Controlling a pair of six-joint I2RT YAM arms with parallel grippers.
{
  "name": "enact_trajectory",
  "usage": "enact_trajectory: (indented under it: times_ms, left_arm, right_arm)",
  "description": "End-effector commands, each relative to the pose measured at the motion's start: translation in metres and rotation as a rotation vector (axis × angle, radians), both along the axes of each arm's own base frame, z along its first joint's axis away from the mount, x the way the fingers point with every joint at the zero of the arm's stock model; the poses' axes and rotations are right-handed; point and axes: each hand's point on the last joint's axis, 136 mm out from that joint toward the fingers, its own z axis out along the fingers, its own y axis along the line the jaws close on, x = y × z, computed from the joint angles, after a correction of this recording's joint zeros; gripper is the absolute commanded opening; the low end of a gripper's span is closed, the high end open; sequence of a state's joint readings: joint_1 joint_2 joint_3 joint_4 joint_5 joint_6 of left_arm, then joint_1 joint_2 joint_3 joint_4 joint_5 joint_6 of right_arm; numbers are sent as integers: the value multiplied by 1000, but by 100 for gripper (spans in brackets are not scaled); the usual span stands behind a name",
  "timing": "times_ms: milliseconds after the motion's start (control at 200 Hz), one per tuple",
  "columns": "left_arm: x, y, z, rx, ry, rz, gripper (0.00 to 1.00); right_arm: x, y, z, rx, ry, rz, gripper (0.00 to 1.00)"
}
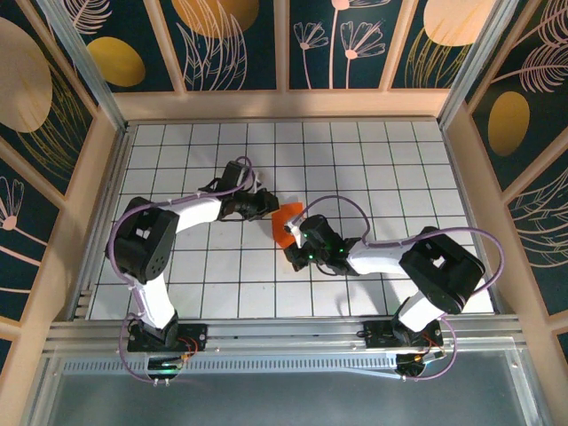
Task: Fold a paper plane with a square sheet of paper (fold left side to right side)
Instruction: Third fold the triangle at the center of the table.
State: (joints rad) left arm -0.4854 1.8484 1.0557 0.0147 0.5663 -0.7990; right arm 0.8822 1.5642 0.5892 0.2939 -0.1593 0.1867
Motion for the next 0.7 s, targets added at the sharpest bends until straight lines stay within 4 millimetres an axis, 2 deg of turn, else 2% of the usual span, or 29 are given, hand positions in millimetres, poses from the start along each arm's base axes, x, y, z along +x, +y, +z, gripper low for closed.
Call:
enact_trajectory:
  times_ms: [0, 335, 696]
  left_arm:
    - [-3, -3, -13, 63, 10, -46, 17]
    - [-3, -10, -46, 136, 48, -82, 16]
    - [-10, 1, -72, 215, 78, -86, 14]
  right_arm:
    - [-2, 1, 6, 49, 13, 1, 0]
    - [-5, -3, 3, 68, 46, -4, 0]
    - [-1, -3, 7, 94, 75, -23, 0]
